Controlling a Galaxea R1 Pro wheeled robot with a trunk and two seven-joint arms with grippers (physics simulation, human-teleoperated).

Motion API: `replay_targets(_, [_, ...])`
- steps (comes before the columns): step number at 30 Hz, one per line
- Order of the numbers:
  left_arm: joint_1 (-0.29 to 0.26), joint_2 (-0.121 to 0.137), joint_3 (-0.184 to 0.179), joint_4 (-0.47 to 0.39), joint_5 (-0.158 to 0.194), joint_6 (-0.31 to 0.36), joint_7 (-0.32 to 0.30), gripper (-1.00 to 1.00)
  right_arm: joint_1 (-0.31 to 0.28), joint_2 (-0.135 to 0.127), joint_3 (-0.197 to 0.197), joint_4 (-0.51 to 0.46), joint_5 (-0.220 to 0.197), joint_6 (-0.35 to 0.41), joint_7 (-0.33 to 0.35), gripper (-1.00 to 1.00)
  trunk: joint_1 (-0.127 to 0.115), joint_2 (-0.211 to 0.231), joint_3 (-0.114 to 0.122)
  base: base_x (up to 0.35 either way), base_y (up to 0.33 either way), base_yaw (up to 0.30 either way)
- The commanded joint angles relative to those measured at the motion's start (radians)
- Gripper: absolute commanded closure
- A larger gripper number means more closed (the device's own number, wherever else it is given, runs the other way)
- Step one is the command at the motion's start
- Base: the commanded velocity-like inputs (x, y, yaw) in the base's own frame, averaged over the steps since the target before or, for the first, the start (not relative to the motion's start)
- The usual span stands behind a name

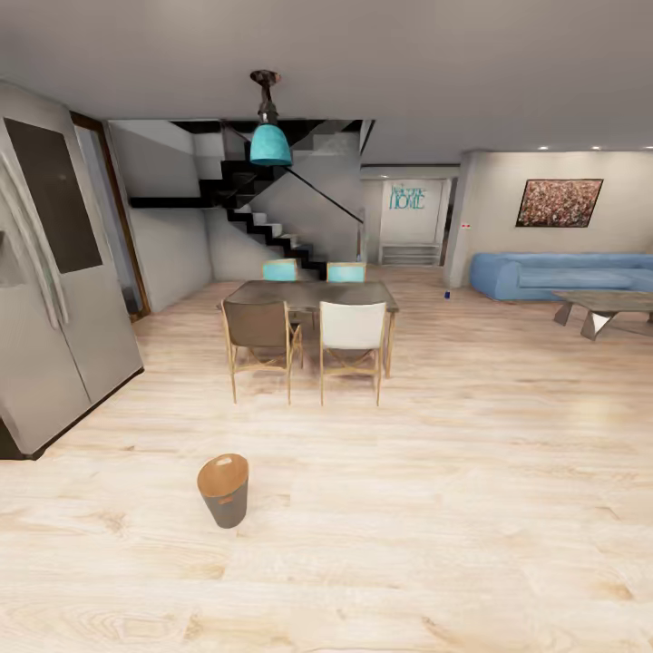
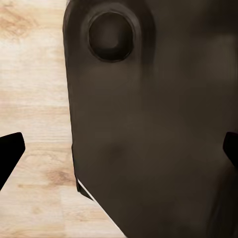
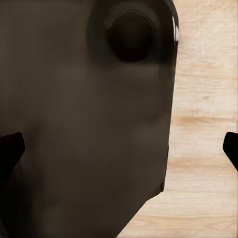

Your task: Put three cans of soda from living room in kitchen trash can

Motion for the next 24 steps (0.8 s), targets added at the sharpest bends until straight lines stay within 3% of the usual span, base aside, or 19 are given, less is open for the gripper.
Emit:
replay_targets(1, [0.0,0.0,0.0,0.0,0.0,0.0,0.0,-1.0,0.0,0.0,0.0,0.0,0.0,0.0,0.0,-1.0,0.0,0.0,0.0,0.0,0.0,0.0])
replay_targets(6, [-0.011,-0.005,0.003,-0.002,-0.001,0.002,-0.006,-1.0,-0.005,0.024,0.001,-0.004,0.009,0.0,0.017,-1.0,0.0,0.0,0.0,0.0,0.0,0.0])
replay_targets(24, [-0.012,-0.002,0.004,-0.002,0.0,0.0,-0.006,-1.0,-0.004,0.02,0.001,-0.005,0.01,-0.002,0.016,-1.0,0.0,0.0,0.0,0.0,0.0,0.0])
